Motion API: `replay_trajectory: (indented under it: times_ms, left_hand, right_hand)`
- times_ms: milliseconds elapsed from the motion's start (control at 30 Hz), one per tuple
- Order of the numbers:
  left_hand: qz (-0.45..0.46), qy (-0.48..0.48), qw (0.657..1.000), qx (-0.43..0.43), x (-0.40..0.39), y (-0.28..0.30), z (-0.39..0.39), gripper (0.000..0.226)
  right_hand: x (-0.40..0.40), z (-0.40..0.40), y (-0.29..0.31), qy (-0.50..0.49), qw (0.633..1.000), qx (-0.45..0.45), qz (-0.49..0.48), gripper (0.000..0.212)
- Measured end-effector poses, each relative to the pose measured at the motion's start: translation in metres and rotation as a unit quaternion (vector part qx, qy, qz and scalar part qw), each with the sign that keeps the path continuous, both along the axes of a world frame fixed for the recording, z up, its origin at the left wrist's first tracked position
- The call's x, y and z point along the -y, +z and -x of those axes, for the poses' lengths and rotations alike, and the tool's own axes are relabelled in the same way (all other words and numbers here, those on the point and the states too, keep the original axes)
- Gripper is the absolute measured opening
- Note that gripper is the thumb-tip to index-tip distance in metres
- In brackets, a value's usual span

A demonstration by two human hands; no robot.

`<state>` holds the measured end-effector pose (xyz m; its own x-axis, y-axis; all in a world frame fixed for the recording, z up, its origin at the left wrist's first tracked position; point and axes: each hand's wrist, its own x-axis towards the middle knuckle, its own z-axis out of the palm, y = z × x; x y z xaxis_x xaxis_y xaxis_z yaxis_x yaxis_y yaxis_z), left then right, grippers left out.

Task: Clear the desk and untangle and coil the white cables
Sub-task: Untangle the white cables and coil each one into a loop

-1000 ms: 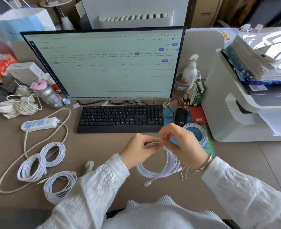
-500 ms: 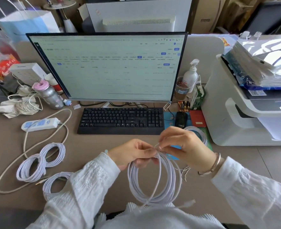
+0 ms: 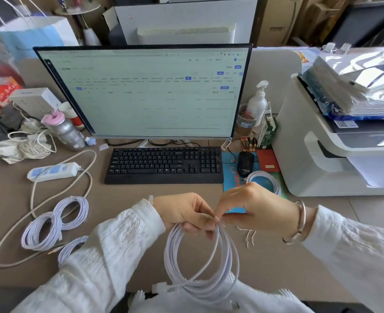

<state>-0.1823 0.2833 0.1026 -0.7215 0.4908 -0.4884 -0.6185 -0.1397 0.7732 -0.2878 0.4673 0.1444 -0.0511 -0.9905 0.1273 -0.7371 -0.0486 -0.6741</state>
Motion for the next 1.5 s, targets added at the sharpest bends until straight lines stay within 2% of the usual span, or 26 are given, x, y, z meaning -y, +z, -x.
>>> replay_trajectory:
  times_ms: [100, 167, 233, 300, 433, 500, 533, 600, 633, 667, 700, 833, 933, 1033, 1133, 1300, 1400, 1433, 1500]
  left_hand:
    - [0.139, 0.003, 0.988, -0.074, -0.005, 0.020, 0.002, 0.007]
    - [0.270, 0.019, 0.954, -0.132, -0.011, 0.027, 0.005, 0.005]
    - [0.398, 0.053, 0.895, -0.193, -0.018, 0.024, 0.008, 0.009]
    - [0.511, 0.101, 0.816, -0.251, -0.026, 0.017, 0.009, 0.018]
    - [0.569, 0.170, 0.725, -0.348, -0.039, 0.006, 0.005, 0.034]
    - [0.608, 0.171, 0.652, -0.419, -0.041, -0.002, 0.004, 0.039]
    - [0.624, 0.167, 0.616, -0.452, -0.042, -0.004, 0.003, 0.042]
    - [0.635, 0.163, 0.575, -0.490, -0.042, -0.006, 0.001, 0.051]
    - [0.634, 0.164, 0.569, -0.498, -0.042, -0.007, 0.001, 0.054]
    - [0.629, 0.167, 0.571, -0.501, -0.041, -0.007, 0.000, 0.056]
    - [0.618, 0.176, 0.581, -0.499, -0.041, -0.007, 0.000, 0.055]
    - [0.531, 0.252, 0.686, -0.428, -0.042, -0.002, 0.002, 0.044]
    - [0.502, 0.270, 0.722, -0.392, -0.045, 0.005, 0.003, 0.045]
    - [0.456, 0.271, 0.781, -0.330, -0.049, 0.008, -0.002, 0.046]
    - [0.384, 0.267, 0.839, -0.278, -0.049, 0.015, -0.008, 0.048]
    - [0.260, 0.301, 0.890, -0.224, -0.043, 0.025, -0.013, 0.048]
    - [0.245, 0.295, 0.903, -0.193, -0.034, 0.026, -0.018, 0.048]
    - [0.246, 0.286, 0.910, -0.171, -0.030, 0.026, -0.020, 0.046]
    - [0.207, 0.284, 0.928, -0.127, -0.022, 0.026, -0.024, 0.037]
  right_hand:
    - [0.000, 0.001, 0.002, -0.066, 0.997, 0.006, -0.025, 0.007]
    - [0.001, 0.001, 0.000, -0.116, 0.992, -0.001, -0.044, 0.010]
    - [0.002, 0.001, -0.003, -0.165, 0.985, -0.003, -0.056, 0.011]
    - [0.004, 0.001, -0.007, -0.213, 0.976, -0.003, -0.053, 0.010]
    - [0.010, 0.001, -0.011, -0.310, 0.946, 0.030, -0.089, 0.010]
    - [0.014, 0.002, -0.011, -0.358, 0.916, 0.128, -0.128, 0.009]
    - [0.014, 0.003, -0.010, -0.383, 0.883, 0.233, -0.139, 0.011]
    - [0.016, 0.002, -0.010, -0.406, 0.775, 0.461, -0.149, 0.015]
    - [0.016, 0.001, -0.009, -0.409, 0.732, 0.525, -0.143, 0.018]
    - [0.016, 0.000, -0.011, -0.413, 0.712, 0.552, -0.133, 0.021]
    - [0.015, -0.001, -0.014, -0.417, 0.712, 0.552, -0.119, 0.022]
    - [0.003, -0.009, -0.024, -0.408, 0.825, 0.391, -0.003, 0.010]
    - [-0.011, -0.012, -0.031, -0.378, 0.873, 0.303, 0.057, 0.004]
    - [-0.021, -0.014, -0.040, -0.341, 0.880, 0.321, 0.080, 0.012]
    - [-0.028, -0.019, -0.043, -0.314, 0.900, 0.290, 0.086, 0.015]
    - [-0.017, -0.040, -0.044, -0.325, 0.908, 0.210, 0.162, 0.011]
    - [-0.004, -0.054, -0.047, -0.347, 0.911, 0.149, 0.165, 0.008]
    - [0.000, -0.058, -0.047, -0.350, 0.912, 0.155, 0.149, 0.007]
    - [0.002, -0.059, -0.047, -0.365, 0.893, 0.245, 0.099, 0.015]
